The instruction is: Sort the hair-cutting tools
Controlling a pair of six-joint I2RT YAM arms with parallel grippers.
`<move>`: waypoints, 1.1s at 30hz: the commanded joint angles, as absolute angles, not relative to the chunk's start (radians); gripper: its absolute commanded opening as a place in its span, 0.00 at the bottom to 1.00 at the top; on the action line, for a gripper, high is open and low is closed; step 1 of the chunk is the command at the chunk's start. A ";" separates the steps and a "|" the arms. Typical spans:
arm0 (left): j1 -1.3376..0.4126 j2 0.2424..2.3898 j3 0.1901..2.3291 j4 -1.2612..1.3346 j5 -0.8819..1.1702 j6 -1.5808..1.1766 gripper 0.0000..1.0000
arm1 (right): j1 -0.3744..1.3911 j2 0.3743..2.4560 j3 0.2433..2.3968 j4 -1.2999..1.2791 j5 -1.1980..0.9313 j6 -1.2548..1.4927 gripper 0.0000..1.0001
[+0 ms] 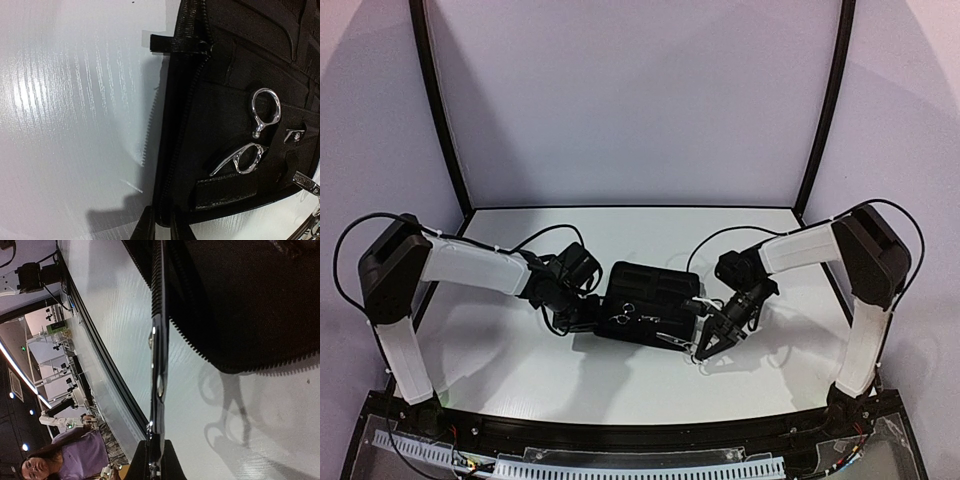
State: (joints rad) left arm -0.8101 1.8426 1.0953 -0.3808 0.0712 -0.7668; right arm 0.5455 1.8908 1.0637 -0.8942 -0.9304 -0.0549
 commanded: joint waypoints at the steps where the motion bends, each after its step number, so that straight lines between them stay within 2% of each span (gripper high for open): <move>1: -0.808 1.901 1.090 -0.415 0.028 -0.744 0.05 | 0.541 1.967 1.121 -0.924 -0.931 -0.091 0.00; 5: -0.805 1.911 1.084 -0.412 0.019 -0.740 0.01 | 0.541 2.029 1.175 -0.976 -0.971 -0.188 0.00; 18: -0.780 1.949 1.045 -0.329 -0.022 -0.681 0.01 | 0.523 2.113 1.335 -1.187 -0.959 -0.483 0.00; 21: -0.779 1.950 1.047 -0.332 -0.020 -0.678 0.01 | 0.504 2.118 1.379 -1.173 -0.870 -0.434 0.12; 23: -0.779 1.951 1.045 -0.336 -0.018 -0.678 0.01 | 0.498 2.106 1.399 -1.169 -0.813 -0.406 0.25; 27: -0.779 1.950 1.040 -0.334 -0.016 -0.681 0.01 | 0.496 2.076 1.411 -1.172 -0.772 -0.376 0.43; 33: -0.779 1.947 1.040 -0.328 -0.008 -0.686 0.01 | 0.497 1.965 1.360 -1.091 -0.589 -0.231 0.48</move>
